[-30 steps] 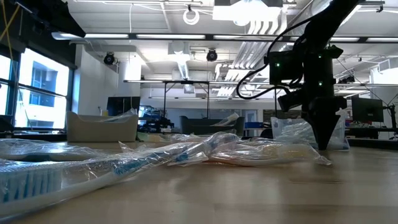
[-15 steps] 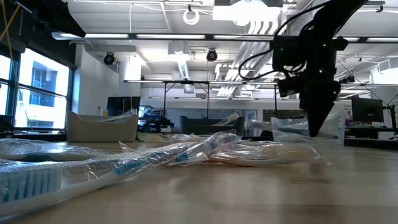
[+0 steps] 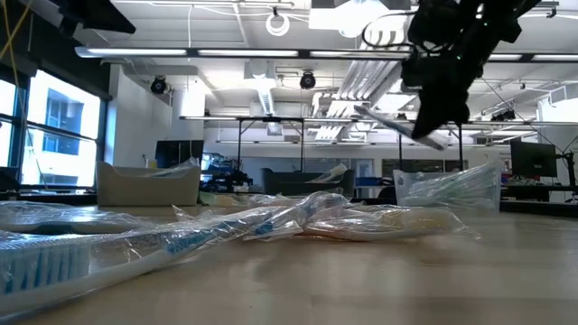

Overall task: Pick & Place Toothbrushes
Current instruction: Put the blue toothbrush into the gray bin

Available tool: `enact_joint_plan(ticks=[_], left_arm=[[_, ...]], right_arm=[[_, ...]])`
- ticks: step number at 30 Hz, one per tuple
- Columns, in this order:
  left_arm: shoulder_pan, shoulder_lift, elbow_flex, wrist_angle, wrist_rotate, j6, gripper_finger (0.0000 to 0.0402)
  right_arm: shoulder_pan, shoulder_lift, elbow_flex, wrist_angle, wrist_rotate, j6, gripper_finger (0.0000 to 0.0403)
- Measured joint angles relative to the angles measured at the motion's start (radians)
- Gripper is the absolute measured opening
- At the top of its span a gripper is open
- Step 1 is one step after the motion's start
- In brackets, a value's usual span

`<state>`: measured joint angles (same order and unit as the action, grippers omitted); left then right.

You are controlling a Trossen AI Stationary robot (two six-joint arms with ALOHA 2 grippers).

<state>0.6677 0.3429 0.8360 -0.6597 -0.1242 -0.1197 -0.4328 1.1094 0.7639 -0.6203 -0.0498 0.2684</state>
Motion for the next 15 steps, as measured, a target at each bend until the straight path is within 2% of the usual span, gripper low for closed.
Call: enact_joint_plan(ticks=[4,8,12,15], left_arm=[[0.000,0.022,0.002,0.035,0.024,-0.045,0.0000],[0.000,0.087,0.002,0.030,0.096,-0.119,0.0000],[0.000,0.218,0.002,0.040,0.240,-0.147,0.0000],[0.000,0.354,0.001,0.131,0.277,-0.132,0.0000]], right_arm=[[-0.009,-0.019,0.011,0.126,0.003,0.048,0.0014],[-0.008,-0.017,0.011,0.283,0.031,0.079,0.0014],[0.001,0.009,0.011,0.447,0.074,0.122,0.0014],[0.004,0.031,0.011,0.573,0.076,0.128,0.0014]])
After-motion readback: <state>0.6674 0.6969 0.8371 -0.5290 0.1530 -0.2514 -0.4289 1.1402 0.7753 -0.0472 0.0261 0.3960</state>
